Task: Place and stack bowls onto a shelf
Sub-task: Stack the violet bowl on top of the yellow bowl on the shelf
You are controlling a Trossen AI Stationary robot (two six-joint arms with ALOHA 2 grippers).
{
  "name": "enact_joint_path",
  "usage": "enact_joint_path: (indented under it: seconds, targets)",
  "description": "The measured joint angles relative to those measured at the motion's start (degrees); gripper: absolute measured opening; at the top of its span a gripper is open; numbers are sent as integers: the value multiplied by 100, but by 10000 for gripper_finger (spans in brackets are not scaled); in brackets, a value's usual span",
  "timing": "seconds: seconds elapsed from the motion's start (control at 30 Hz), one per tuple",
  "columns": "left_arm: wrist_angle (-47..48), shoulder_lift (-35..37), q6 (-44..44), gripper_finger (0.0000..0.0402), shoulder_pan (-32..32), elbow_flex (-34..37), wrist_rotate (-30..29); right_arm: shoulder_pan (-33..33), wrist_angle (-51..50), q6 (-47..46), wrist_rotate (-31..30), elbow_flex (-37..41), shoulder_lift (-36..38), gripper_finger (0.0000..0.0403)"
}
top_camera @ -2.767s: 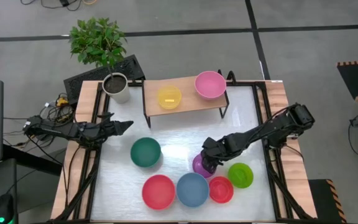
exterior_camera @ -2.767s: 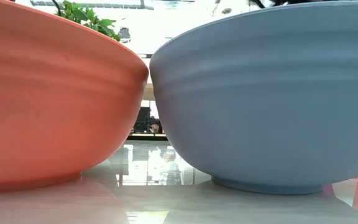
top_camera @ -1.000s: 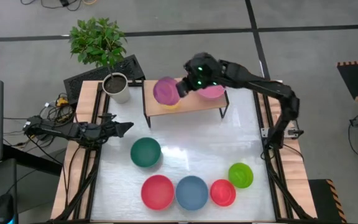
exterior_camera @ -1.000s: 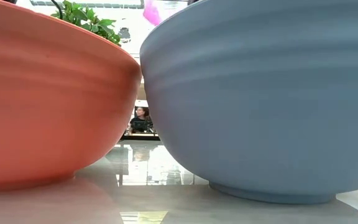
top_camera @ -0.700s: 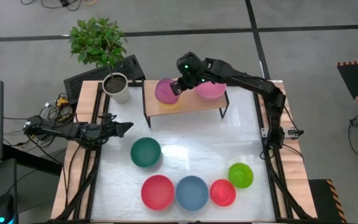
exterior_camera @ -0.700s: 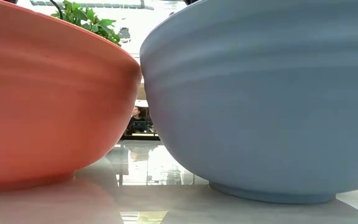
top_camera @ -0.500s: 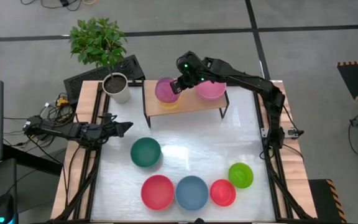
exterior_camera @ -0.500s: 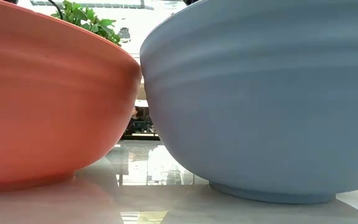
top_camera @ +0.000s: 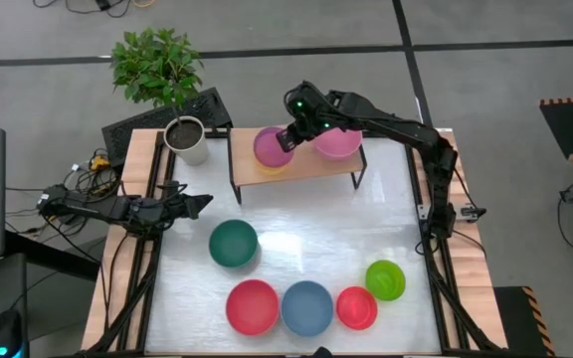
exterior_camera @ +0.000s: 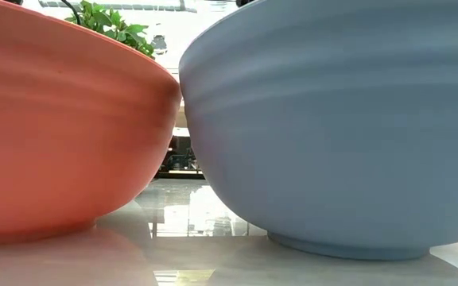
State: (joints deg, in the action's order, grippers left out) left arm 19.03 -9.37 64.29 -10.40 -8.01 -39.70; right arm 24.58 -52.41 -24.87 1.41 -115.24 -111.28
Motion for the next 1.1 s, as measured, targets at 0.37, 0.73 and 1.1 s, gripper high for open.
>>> enact_joint_path:
  seconds: [0.37, 0.73, 1.1]
  targets:
    - [0, 0, -11, 140, 1, 0, 2, 66, 234, 95, 4, 0, 0, 150]
    - [0, 0, -17, 140, 1, 0, 7, 94, 501, 204, 118, -449, 111, 121]
    - [111, 0, -11, 140, 1, 0, 9, 103, 248, 417, 479, -437, 24, 39]
